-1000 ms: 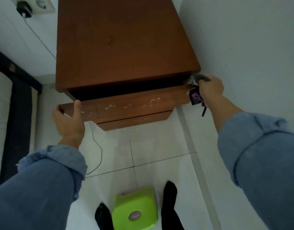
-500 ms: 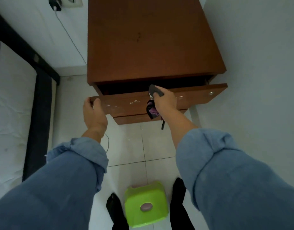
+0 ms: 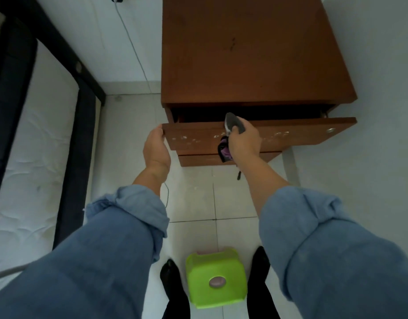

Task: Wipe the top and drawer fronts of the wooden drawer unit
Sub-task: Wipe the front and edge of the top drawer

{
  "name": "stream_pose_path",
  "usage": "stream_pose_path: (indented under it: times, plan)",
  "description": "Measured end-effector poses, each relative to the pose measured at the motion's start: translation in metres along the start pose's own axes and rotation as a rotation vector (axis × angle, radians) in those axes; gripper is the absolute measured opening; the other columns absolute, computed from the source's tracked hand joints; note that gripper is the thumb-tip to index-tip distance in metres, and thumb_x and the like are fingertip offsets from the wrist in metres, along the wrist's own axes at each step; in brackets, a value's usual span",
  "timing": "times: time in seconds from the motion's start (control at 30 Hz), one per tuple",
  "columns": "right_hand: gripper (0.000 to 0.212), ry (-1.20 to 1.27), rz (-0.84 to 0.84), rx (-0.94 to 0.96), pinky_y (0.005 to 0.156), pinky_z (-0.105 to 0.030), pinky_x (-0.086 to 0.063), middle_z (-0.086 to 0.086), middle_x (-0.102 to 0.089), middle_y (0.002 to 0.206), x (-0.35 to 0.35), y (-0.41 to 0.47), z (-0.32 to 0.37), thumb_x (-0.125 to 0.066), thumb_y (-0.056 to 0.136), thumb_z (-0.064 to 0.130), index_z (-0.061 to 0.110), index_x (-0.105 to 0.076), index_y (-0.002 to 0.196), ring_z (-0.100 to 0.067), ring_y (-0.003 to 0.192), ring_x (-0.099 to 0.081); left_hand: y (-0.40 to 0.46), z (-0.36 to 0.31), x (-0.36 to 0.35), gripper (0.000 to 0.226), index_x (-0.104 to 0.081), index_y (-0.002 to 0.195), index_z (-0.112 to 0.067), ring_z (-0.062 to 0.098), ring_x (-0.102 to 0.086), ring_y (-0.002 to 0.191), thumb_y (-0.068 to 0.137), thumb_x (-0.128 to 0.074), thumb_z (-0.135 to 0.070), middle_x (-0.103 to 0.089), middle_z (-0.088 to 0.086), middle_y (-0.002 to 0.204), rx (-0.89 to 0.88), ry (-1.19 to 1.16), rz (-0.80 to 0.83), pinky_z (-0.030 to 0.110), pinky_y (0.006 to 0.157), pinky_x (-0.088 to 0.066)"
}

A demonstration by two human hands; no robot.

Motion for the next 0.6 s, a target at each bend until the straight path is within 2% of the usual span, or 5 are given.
stream_pose_path:
  times: [0.1, 0.2, 0.4, 0.47, 0.6]
  plan:
    - [0.033, -0.002, 0.066, 0.038, 0.084, -0.024, -0.045, -0.001, -0.064, 0.124, -0.038, -0.020, 0.013, -0.049, 0.095, 0.017, 0.026, -0.059, 0.126, -0.022, 0.111, -0.059, -0.002, 0.000, -0.001, 0.024, -0.061, 0.081, -0.031, -0.003, -0.055, 0.080, 0.096, -0.042, -0.027, -0.061, -0.014, 0.087, 0.018, -0.048, 0.045, 0.013, 0.060, -0.041]
    - [0.035, 0.021, 0.151, 0.064, 0.085, -0.025, -0.046, 0.000, -0.064, 0.123, -0.073, -0.039, 0.025, -0.050, 0.094, 0.015, 0.028, -0.059, 0.125, -0.021, 0.110, -0.059, -0.004, -0.001, -0.004, 0.027, -0.062, 0.088, -0.025, -0.001, -0.056, 0.087, 0.097, -0.037, -0.022, -0.062, -0.012, 0.090, 0.058, -0.113, 0.119, 0.005, 0.058, -0.042]
    - [0.034, -0.060, 0.399, 0.150, 0.085, -0.029, -0.048, 0.000, -0.065, 0.117, -0.119, -0.068, 0.032, -0.047, 0.093, 0.012, 0.031, -0.064, 0.115, -0.021, 0.104, -0.059, 0.000, -0.005, 0.011, 0.034, -0.061, 0.113, -0.012, 0.016, -0.054, 0.115, 0.096, -0.034, -0.023, -0.062, 0.006, 0.121, 0.074, 0.001, 0.170, 0.022, 0.091, -0.041]
    - [0.033, -0.089, 0.326, 0.143, 0.081, -0.029, -0.047, -0.002, -0.065, 0.115, -0.099, -0.067, 0.015, -0.046, 0.093, 0.011, 0.031, -0.065, 0.110, -0.021, 0.101, -0.060, -0.005, -0.006, 0.019, 0.038, -0.059, 0.123, -0.012, 0.020, -0.052, 0.121, 0.097, -0.034, -0.025, -0.059, 0.007, 0.129, -0.053, 0.289, 0.120, 0.032, 0.104, -0.037]
    - [0.032, -0.173, 0.097, 0.052, 0.091, -0.034, -0.048, -0.008, -0.058, 0.124, -0.030, -0.049, -0.024, -0.046, 0.095, 0.013, 0.027, -0.060, 0.119, -0.027, 0.108, -0.057, -0.031, 0.000, 0.006, 0.041, -0.049, 0.136, -0.014, 0.019, -0.047, 0.126, 0.096, -0.044, -0.020, -0.052, 0.005, 0.139, -0.263, 0.630, 0.201, 0.023, 0.101, -0.032]
Point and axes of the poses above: each hand's wrist, its own y-axis towards the middle knuckle, its own x-axis out of the back of the hand, z = x × y, the point moved 9 cm from there along y, towards the middle knuckle
